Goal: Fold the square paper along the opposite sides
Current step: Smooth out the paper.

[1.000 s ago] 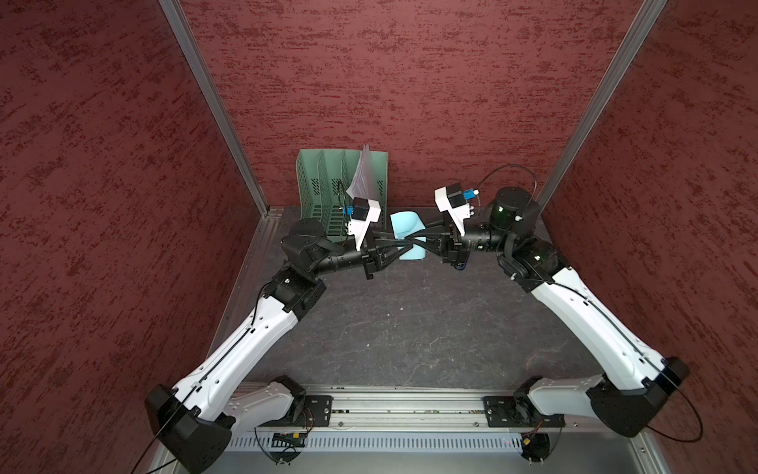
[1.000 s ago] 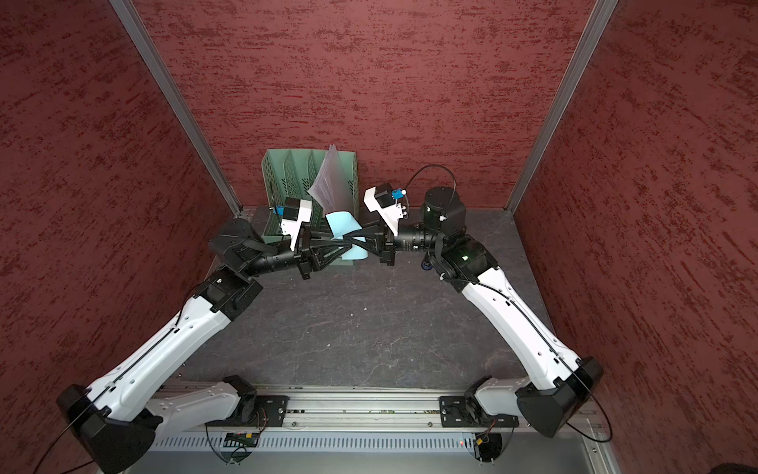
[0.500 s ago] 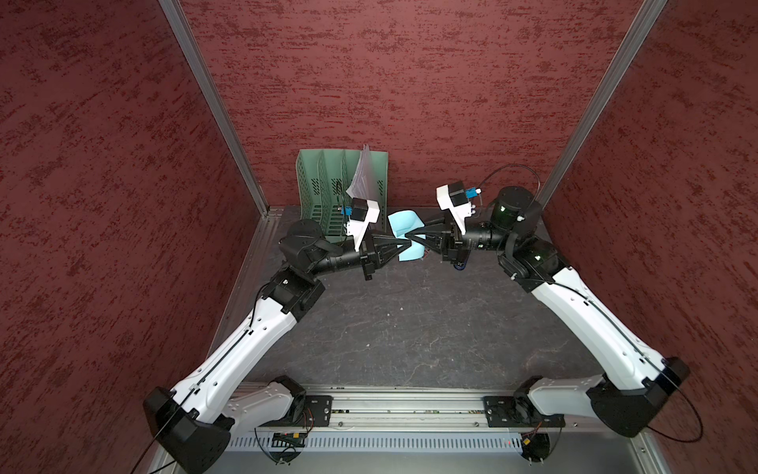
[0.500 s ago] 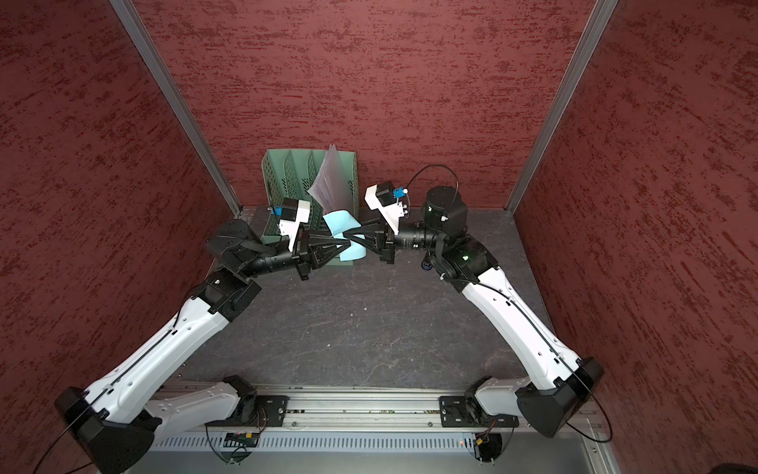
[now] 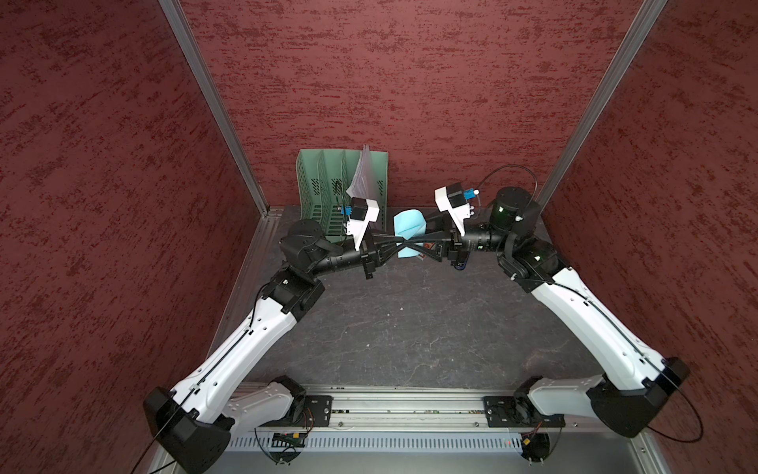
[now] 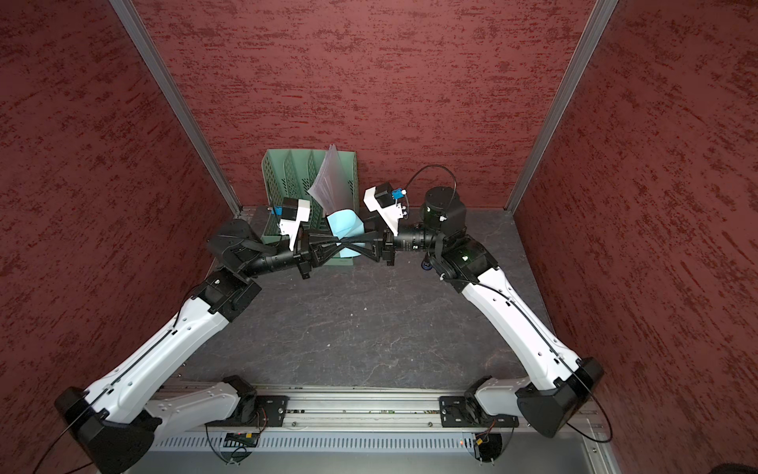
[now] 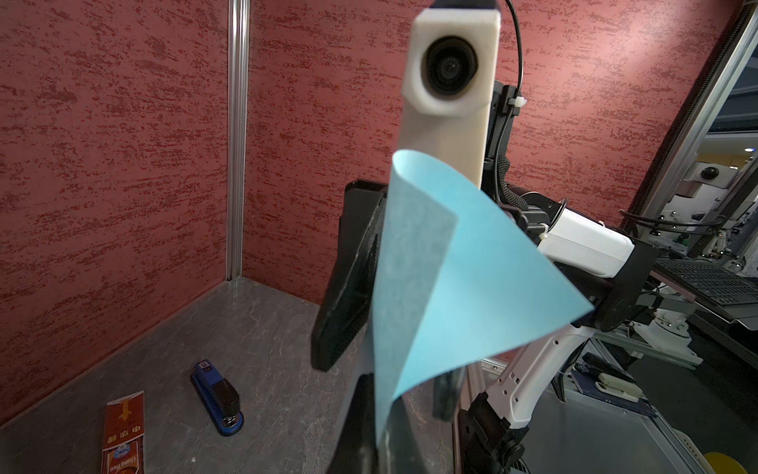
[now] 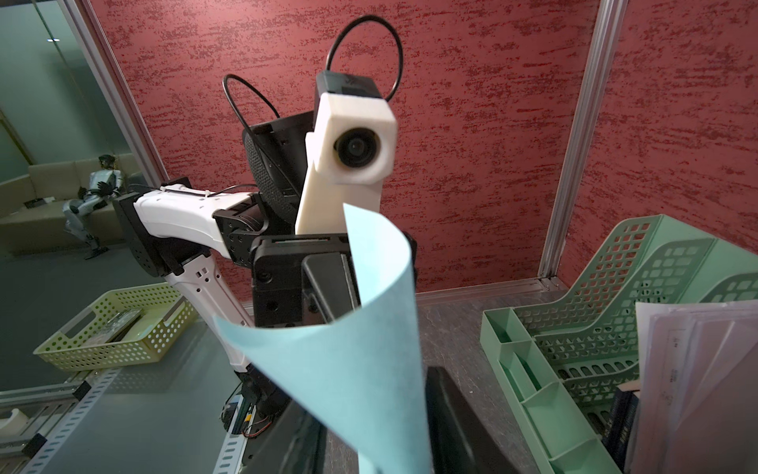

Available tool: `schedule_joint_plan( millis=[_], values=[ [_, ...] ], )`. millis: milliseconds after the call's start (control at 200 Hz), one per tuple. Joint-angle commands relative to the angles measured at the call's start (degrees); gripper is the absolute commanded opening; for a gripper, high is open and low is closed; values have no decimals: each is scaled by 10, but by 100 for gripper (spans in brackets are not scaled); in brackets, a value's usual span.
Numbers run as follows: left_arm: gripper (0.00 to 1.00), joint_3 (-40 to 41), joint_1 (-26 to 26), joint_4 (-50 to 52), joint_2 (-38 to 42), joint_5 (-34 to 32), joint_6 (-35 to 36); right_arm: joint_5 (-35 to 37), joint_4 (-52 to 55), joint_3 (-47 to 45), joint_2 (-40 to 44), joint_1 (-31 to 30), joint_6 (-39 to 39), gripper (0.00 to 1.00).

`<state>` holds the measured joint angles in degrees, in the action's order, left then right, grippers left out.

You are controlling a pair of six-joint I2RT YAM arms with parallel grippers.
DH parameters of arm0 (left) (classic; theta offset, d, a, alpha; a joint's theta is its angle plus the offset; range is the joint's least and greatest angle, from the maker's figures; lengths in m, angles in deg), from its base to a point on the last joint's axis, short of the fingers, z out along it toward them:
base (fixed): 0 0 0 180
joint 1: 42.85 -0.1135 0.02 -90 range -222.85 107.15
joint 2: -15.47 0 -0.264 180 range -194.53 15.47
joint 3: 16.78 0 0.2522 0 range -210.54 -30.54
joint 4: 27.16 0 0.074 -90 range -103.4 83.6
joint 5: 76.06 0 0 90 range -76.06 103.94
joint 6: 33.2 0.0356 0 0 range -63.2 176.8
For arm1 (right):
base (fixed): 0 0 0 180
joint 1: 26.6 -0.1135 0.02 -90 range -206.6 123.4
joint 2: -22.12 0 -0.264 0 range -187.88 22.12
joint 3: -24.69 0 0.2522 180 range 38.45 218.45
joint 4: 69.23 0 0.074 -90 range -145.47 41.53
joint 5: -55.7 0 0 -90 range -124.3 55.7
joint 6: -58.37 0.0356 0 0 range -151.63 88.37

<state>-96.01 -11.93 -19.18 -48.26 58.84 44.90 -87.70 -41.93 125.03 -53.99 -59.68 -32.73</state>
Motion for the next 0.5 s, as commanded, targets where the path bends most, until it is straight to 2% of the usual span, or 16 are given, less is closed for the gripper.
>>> schedule_joint_plan(
  millis=[0,235,496],
  values=[
    [0,-23,-2,54,5,-1,40,-1,42,25,10,-6,-24,50],
    [0,-107,-20,258,-22,0,134,61,149,55,27,-6,-102,56],
    [0,-157,-35,409,-33,44,203,97,220,78,24,-5,-154,55]
  ],
)
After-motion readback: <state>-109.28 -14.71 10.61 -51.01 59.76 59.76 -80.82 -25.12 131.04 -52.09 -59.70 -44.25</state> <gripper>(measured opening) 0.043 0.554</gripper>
